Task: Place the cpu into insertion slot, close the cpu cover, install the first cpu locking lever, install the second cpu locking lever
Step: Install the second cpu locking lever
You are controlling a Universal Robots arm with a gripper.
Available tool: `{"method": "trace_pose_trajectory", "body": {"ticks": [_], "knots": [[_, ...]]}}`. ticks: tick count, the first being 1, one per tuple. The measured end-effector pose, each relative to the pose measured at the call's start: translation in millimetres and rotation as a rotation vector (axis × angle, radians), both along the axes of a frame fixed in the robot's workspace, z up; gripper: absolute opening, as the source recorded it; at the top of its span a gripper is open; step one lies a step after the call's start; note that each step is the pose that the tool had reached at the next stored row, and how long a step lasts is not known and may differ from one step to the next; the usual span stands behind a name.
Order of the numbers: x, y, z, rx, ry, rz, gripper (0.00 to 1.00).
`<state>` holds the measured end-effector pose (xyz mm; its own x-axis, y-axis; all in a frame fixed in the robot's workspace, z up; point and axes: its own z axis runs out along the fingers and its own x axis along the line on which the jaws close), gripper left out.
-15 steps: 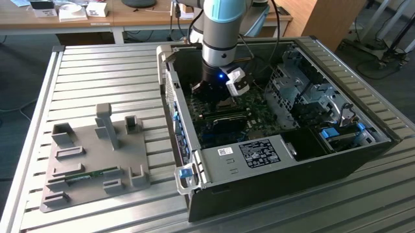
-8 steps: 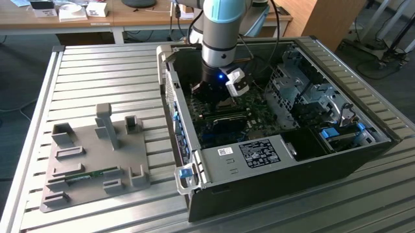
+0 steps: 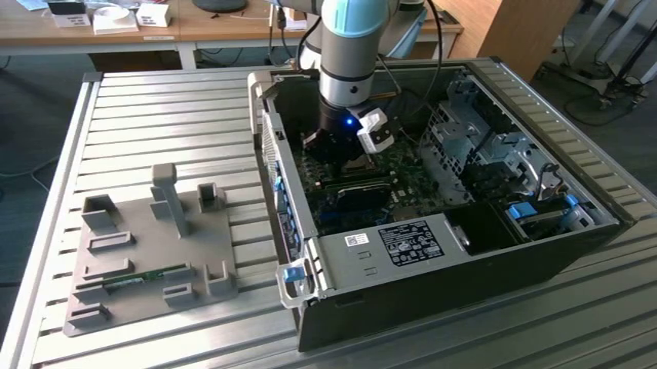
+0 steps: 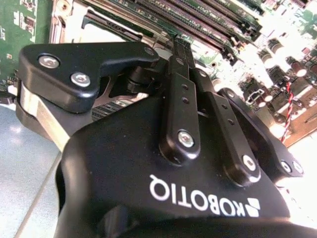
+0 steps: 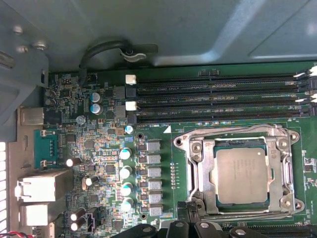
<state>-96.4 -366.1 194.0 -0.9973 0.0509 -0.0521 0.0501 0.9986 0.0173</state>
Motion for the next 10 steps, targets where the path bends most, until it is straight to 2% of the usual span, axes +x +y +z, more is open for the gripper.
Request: {"method": "trace_pose_trajectory", "body": {"ticks": [4,6,10], "knots": [[0.4,0.5,2.9,0.0025,-0.0020,0.000,0.10],[0.1,0.1,5.7,0.0005,-0.0005,0.000,0.10],[-0.3,0.2,6.5,0.0005,-0.0013,0.000,0.10]]}}
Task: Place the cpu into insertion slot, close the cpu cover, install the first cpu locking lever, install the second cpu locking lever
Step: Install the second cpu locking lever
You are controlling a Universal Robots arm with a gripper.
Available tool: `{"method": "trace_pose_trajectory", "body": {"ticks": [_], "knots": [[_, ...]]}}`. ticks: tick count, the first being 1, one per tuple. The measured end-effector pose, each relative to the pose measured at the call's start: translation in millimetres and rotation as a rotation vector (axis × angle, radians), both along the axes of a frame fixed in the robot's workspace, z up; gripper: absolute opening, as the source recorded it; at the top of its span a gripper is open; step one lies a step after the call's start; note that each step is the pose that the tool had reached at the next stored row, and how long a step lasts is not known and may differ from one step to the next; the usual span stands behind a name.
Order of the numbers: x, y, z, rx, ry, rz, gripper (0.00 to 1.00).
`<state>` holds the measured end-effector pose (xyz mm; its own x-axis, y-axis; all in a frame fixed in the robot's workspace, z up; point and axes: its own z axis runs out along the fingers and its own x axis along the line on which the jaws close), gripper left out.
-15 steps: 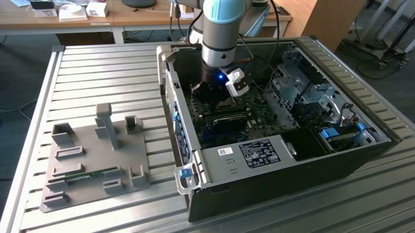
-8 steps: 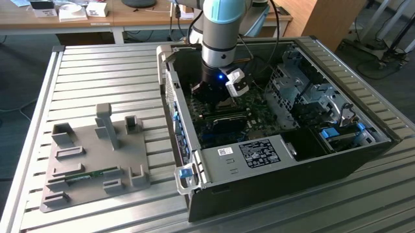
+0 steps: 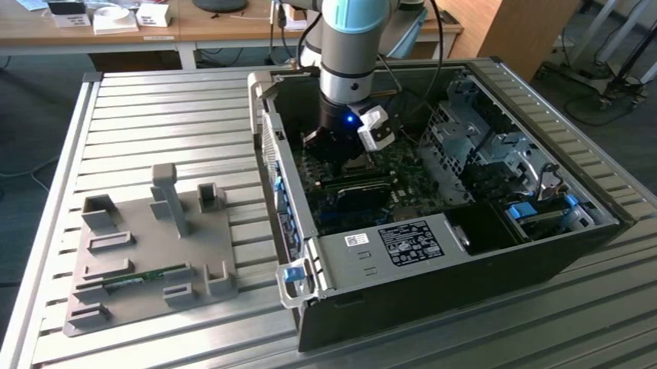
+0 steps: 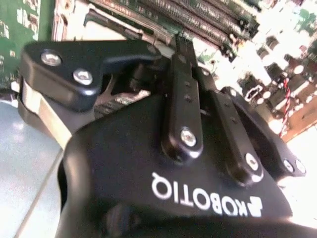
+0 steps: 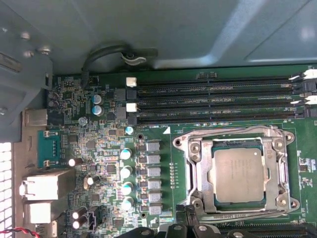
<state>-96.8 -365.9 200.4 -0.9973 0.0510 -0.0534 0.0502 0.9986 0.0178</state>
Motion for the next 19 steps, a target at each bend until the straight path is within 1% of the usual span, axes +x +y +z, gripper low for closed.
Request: {"method": "trace_pose_trajectory", "body": {"ticks": [6,11,19], "knots": [[-2.4,0.0,-0.7,0.0030,-0.0083,0.000,0.10],[-4.1,0.1,-3.3,0.0089,-0.0164,0.000,0.10],[-6.1,0.0,-4.0,0.0095,-0.0203,0.000,0.10]]}}
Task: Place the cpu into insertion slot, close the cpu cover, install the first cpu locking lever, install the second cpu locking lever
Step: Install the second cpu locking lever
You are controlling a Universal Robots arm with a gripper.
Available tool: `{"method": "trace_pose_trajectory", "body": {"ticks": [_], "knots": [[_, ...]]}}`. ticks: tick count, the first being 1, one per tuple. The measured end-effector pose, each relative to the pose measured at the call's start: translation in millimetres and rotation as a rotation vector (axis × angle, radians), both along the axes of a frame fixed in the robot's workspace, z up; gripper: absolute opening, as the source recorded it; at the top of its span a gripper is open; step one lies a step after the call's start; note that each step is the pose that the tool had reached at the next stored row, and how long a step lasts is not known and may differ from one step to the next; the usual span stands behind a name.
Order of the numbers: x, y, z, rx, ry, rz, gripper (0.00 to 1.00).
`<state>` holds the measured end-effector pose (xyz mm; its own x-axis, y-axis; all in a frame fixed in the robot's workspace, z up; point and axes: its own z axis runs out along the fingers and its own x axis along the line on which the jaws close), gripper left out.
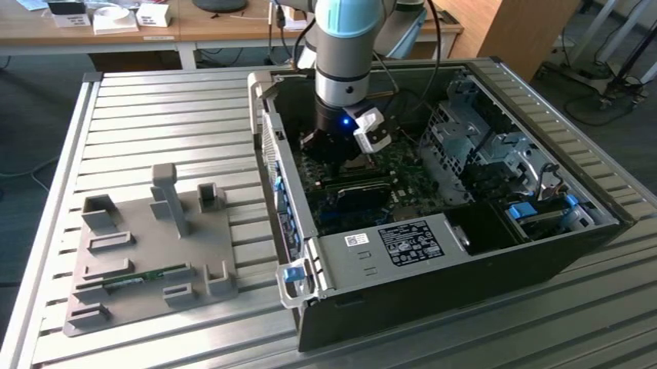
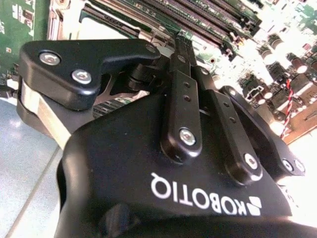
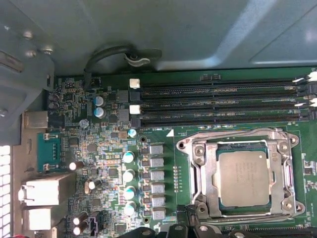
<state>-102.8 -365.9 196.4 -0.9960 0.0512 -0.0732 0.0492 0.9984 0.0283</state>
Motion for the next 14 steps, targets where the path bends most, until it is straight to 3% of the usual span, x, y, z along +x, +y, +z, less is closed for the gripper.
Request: {"method": "trace_pose_trajectory", "body": {"ticks": [9,14], "knots": [[-0.4,-1.0,-1.0,0.0000,-0.0020,0.004,0.10],[-0.4,-0.9,5.0,-0.0001,-0.0020,0.004,0.10]]}}
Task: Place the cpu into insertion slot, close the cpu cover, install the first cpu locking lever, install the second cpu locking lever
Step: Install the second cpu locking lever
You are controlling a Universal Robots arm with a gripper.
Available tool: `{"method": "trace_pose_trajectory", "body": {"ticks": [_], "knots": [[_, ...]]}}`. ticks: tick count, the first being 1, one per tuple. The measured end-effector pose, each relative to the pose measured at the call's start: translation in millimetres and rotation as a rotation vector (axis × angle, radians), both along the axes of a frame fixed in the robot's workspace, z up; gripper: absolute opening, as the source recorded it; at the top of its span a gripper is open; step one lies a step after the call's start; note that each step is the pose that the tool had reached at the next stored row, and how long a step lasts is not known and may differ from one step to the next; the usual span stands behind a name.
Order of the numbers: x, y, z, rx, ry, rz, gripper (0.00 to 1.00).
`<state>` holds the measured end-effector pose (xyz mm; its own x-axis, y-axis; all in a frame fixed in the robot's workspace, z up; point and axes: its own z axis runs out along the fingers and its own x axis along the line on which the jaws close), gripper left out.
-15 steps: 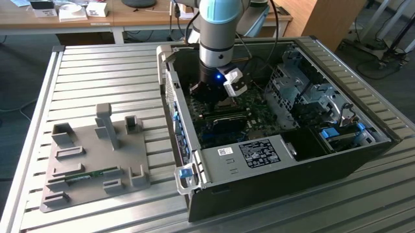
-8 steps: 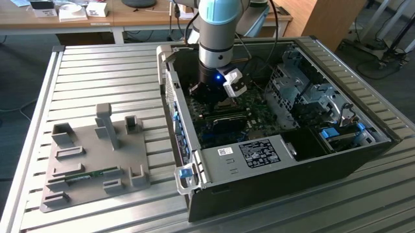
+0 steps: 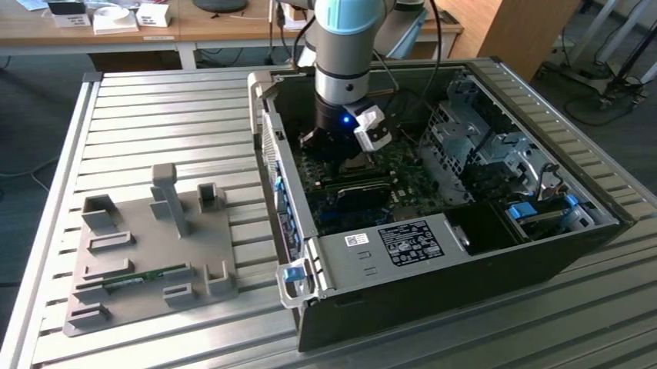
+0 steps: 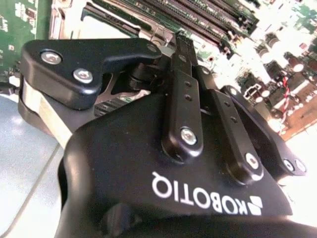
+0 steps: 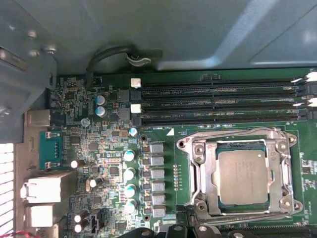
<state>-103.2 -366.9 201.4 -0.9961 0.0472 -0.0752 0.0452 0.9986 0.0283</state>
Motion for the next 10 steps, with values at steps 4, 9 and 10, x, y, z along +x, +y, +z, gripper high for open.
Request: {"method": "trace_pose_trajectory", "body": {"ticks": [4,9,10], "knots": [[0.0,0.0,9.6,-0.0006,0.0000,0.000,0.10],[0.0,0.0,22.9,-0.0028,0.0000,0.000,0.10],[0.0,0.0,24.8,-0.0031,0.0000,0.000,0.10]]}}
